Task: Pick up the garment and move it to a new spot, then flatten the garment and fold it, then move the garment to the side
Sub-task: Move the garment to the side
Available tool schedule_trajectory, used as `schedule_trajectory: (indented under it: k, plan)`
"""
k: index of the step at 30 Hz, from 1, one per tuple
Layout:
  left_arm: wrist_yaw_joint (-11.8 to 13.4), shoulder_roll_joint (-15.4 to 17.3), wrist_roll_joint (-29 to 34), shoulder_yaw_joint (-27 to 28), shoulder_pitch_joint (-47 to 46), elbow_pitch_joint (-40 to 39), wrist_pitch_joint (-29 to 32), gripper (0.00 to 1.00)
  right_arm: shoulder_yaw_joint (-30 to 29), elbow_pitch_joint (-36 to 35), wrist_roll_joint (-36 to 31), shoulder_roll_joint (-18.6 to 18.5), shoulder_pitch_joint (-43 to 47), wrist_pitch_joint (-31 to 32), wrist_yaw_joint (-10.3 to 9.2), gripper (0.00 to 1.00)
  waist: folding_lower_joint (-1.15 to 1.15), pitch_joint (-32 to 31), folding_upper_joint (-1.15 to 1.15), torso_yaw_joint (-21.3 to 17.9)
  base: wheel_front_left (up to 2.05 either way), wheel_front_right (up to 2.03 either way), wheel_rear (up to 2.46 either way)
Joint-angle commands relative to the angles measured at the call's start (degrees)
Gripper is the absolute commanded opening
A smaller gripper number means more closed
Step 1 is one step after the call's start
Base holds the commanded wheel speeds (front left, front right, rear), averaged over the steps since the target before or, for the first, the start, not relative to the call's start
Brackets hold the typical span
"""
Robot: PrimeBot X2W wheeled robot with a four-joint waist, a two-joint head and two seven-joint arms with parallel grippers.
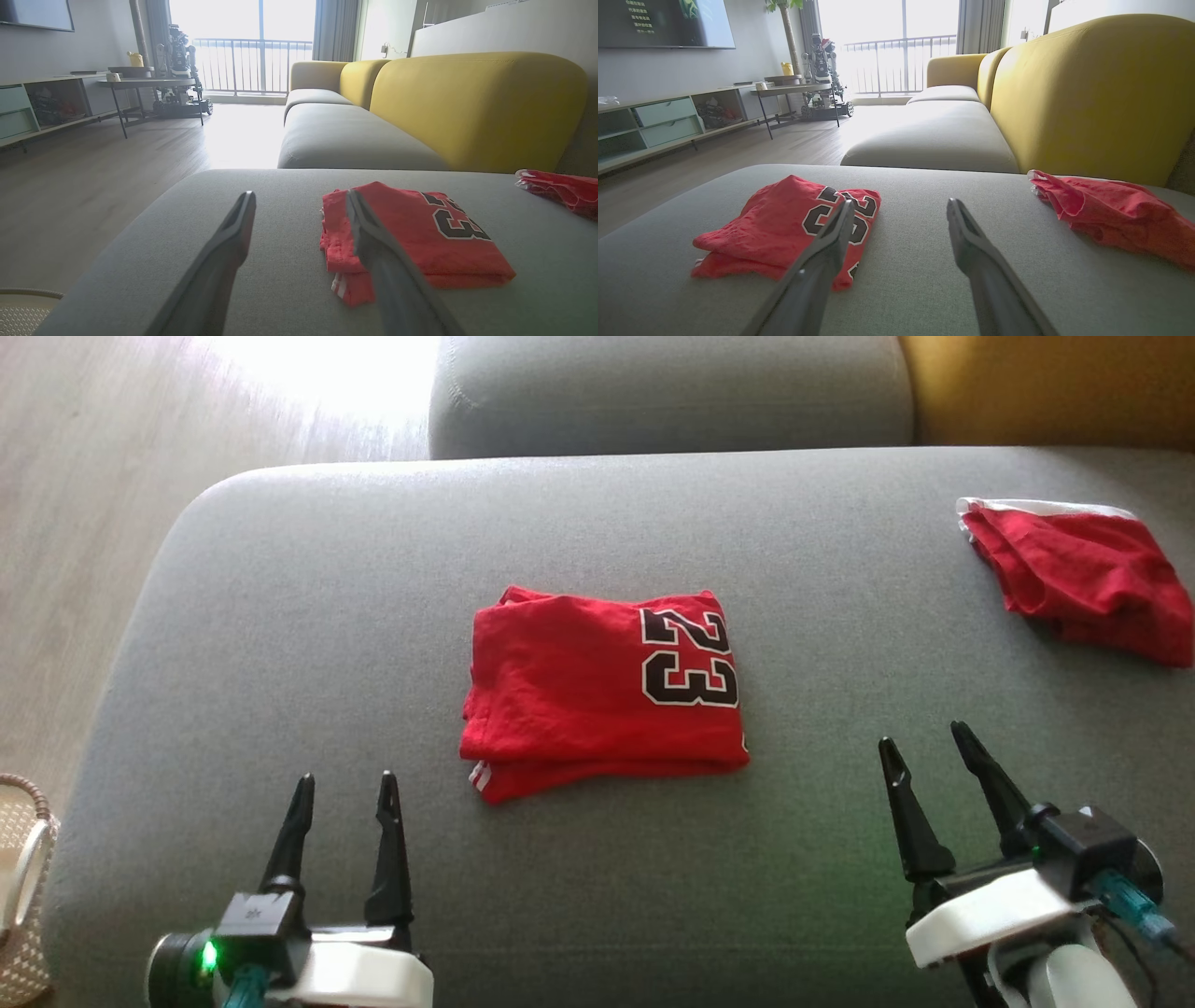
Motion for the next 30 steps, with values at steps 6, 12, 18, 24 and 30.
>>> schedule_trajectory:
  k: [6,12,18,24,30]
  plan:
    - [0.0,-0.4,1.1,2.0,-1.3,-1.8,-0.3,1.00,1.3,-2.6,0.6,0.0,-1.0,-0.5,-0.02,1.00,0.01,-0.3,0.00,0.3,0.00,0.00,0.00]
    - [-0.1,-0.4,1.2,2.1,-1.3,-1.7,-0.3,1.00,1.5,-2.6,0.5,0.0,-0.9,-0.5,-0.02,1.00,0.01,-0.1,0.00,0.5,0.00,0.00,0.00]
    - [0.0,-0.4,1.3,1.6,-1.5,-1.4,-0.3,1.00,2.7,-0.7,2.0,0.0,-1.5,-0.5,-0.02,1.00,0.01,0.4,0.00,1.2,0.00,0.00,0.00]
    - [0.1,-0.4,0.9,-0.4,-2.2,-0.9,-0.3,1.00,4.7,7.2,7.0,0.0,-5.9,-0.5,-0.02,1.00,0.01,1.5,0.00,2.6,0.00,0.00,0.00]
    - [0.1,-0.4,0.8,-1.6,-3.5,-0.3,-0.3,1.00,6.5,19.5,17.8,0.0,-14.5,-0.5,-0.02,1.00,0.01,2.7,0.00,4.7,0.00,0.00,0.00]
